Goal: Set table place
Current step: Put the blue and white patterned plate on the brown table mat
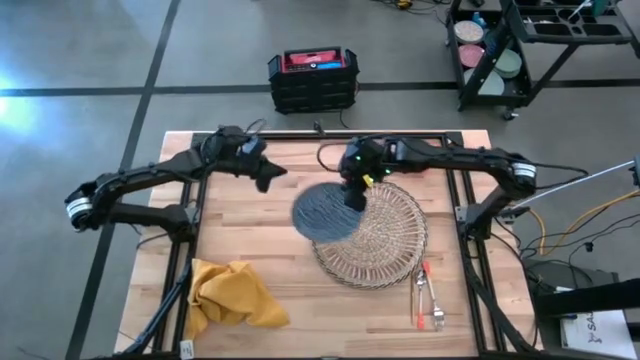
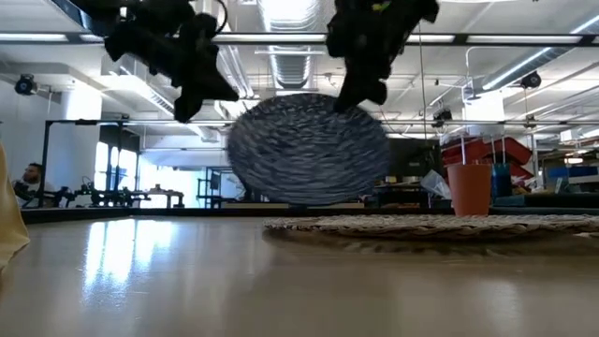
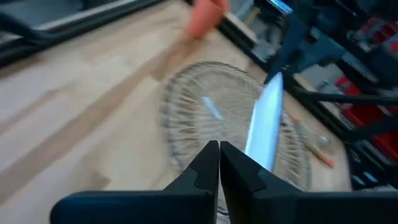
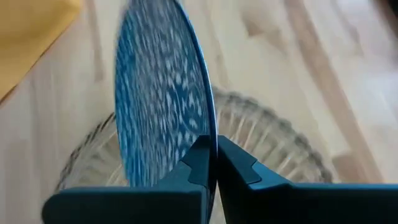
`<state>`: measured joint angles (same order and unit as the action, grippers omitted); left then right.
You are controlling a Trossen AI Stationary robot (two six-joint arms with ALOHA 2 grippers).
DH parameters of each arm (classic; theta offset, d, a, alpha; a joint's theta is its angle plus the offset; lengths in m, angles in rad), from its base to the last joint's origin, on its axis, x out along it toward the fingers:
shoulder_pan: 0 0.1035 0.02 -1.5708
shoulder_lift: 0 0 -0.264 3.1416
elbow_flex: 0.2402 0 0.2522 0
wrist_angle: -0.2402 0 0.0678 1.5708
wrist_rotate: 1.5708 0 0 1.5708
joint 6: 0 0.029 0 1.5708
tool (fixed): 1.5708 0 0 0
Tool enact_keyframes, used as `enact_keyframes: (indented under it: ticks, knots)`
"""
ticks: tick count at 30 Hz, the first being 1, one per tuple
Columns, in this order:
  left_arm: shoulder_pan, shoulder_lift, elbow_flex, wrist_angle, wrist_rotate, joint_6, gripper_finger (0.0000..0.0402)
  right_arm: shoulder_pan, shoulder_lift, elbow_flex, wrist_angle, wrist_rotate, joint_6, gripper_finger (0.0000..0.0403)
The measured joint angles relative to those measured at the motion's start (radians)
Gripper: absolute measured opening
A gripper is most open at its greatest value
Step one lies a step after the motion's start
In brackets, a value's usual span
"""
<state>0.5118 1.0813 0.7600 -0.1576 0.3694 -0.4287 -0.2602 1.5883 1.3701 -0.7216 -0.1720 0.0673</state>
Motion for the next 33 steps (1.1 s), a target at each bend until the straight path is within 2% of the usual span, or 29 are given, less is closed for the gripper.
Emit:
enact_keyframes:
  ticks: [7,12,16,22,26,33]
  knots:
    - [-0.158,0.132,0.108,0.023,-0.078,0.000,0.0000,0.081,-0.072,-0.003,-0.199,0.047,0.039,0.0003]
    - [-0.232,0.264,0.190,0.012,-0.099,0.026,0.0000,0.114,-0.061,-0.089,-0.238,0.051,0.089,0.0003]
    - [-0.271,0.356,0.249,0.006,-0.101,0.048,0.0000,0.121,-0.050,-0.195,-0.206,0.058,0.120,0.0000]
    - [-0.286,0.437,0.292,-0.016,-0.099,0.069,0.0000,0.114,-0.040,-0.328,-0.031,0.066,0.126,0.0002]
    - [-0.286,0.448,0.294,-0.013,-0.100,0.079,0.0000,0.096,-0.012,-0.367,0.066,0.097,0.096,0.0001]
    - [-0.296,0.434,0.292,-0.066,-0.102,0.091,0.0000,0.078,0.105,-0.368,0.115,0.189,0.089,0.0004]
